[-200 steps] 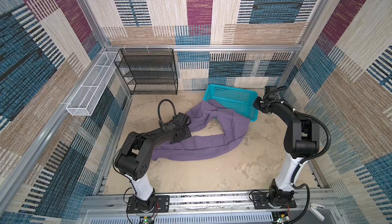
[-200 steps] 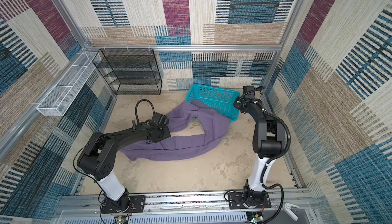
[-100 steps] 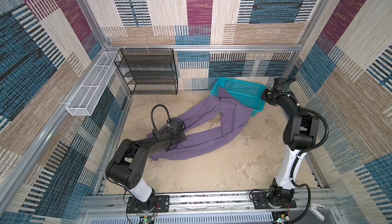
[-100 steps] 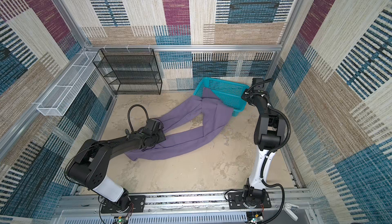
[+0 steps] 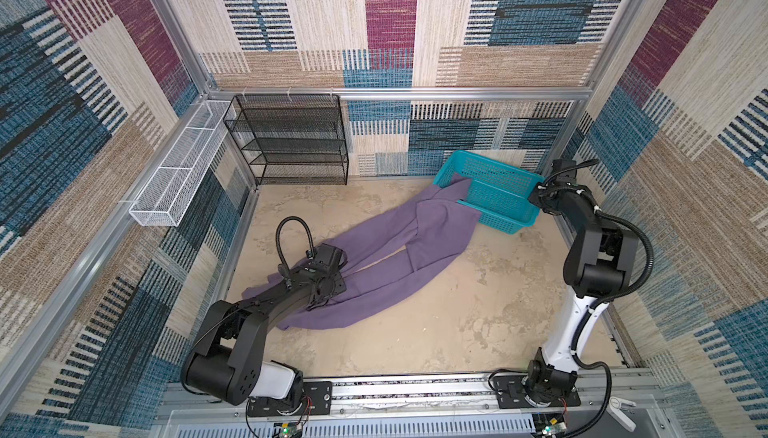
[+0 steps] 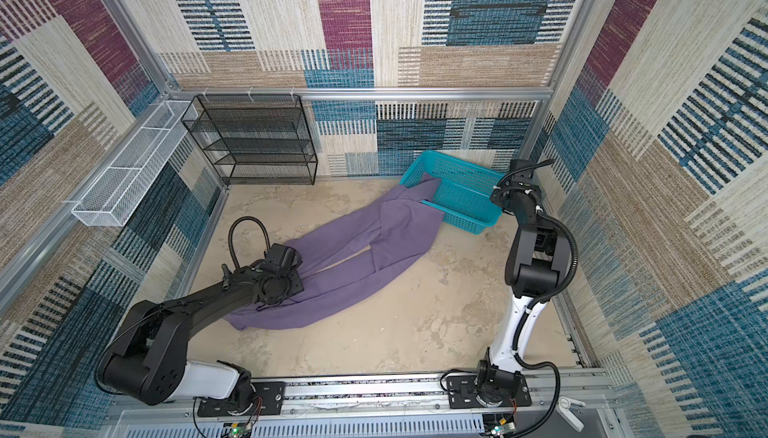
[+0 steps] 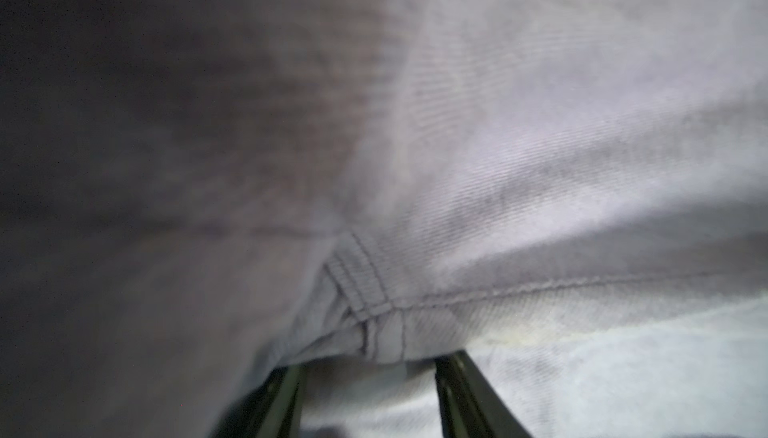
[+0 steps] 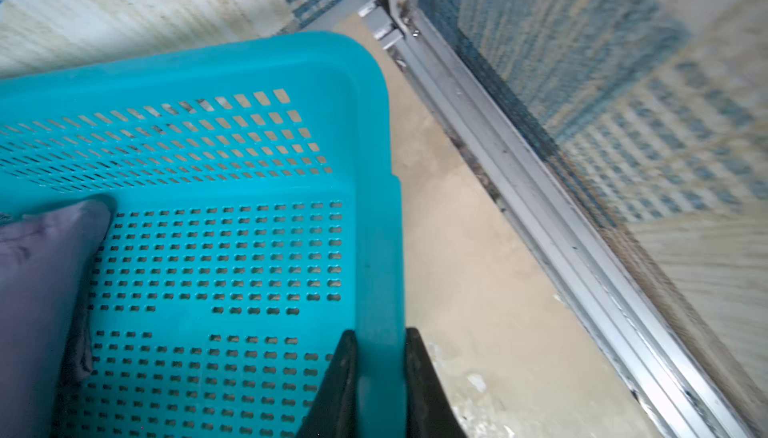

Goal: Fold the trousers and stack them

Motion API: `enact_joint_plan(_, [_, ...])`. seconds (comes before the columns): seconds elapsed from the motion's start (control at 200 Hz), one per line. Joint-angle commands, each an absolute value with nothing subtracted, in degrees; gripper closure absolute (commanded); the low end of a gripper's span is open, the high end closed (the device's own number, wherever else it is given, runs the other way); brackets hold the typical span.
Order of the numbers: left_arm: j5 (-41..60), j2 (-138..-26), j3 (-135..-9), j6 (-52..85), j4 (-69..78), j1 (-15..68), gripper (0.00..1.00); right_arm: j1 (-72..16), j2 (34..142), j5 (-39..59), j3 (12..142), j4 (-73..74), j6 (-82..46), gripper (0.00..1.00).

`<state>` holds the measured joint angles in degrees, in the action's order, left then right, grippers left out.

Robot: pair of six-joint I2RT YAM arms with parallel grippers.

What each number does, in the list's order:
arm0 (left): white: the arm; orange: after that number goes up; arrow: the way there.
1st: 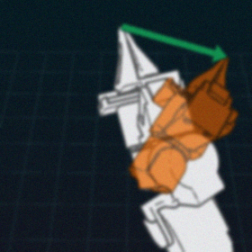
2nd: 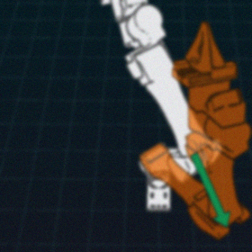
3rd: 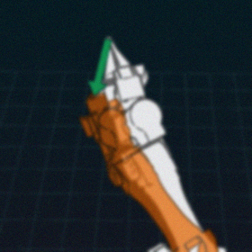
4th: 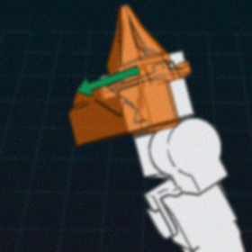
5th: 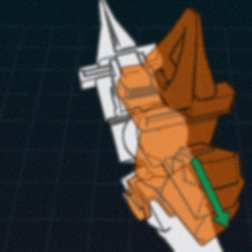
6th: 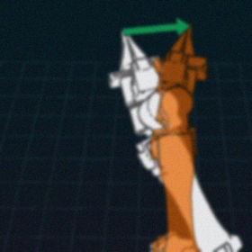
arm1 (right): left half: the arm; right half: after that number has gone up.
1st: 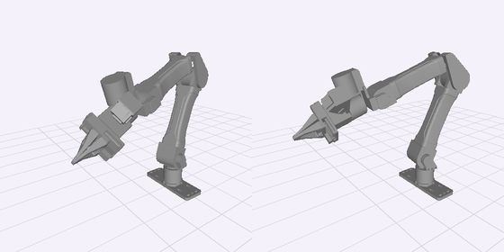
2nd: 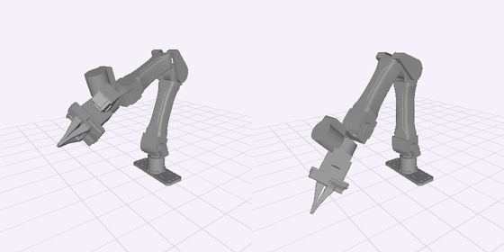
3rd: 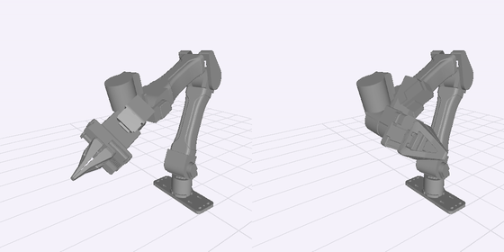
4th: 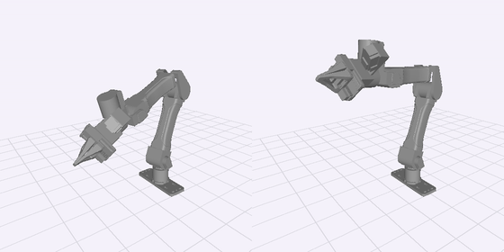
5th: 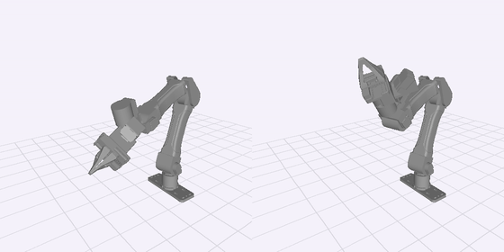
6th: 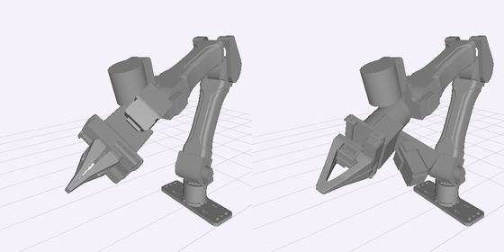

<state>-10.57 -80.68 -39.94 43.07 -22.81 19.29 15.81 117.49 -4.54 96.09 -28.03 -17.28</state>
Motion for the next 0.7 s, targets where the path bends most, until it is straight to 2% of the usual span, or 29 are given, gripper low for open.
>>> enact_joint_plan(0.0, [-15.41, -79.17, -42.1, 42.56, -30.36, 19.11, 0.47, 16.97, 115.89, -11.25, 94.08, -24.07, -21.55, 0.95])
enact_joint_plan(0.09, [-16.13, -79.1, -42.72, 42.0, -30.11, 19.03, 0.47, 17.97, 114.57, -10.17, 92.01, -22.52, -20.75, 0.95])
enact_joint_plan(0.21, [-16.49, -80.48, -44.13, 42.0, -31.07, 18.76, 0.47, 18.66, 114.08, -13.39, 92.06, -23.17, -18.81, 0.95])
enact_joint_plan(0.451, [-16.71, -82.22, -45.99, 42.88, -31.49, 17.94, 0.54, 22.26, 110.3, -10.67, 86.73, -21.5, -21.62, 0.95])
enact_joint_plan(0.691, [-13.9, -84.11, -48.57, 41.87, -30.5, 17.93, 0.55, 22.51, 106.33, -11.58, 80.66, -18.88, -26.54, 0.93])
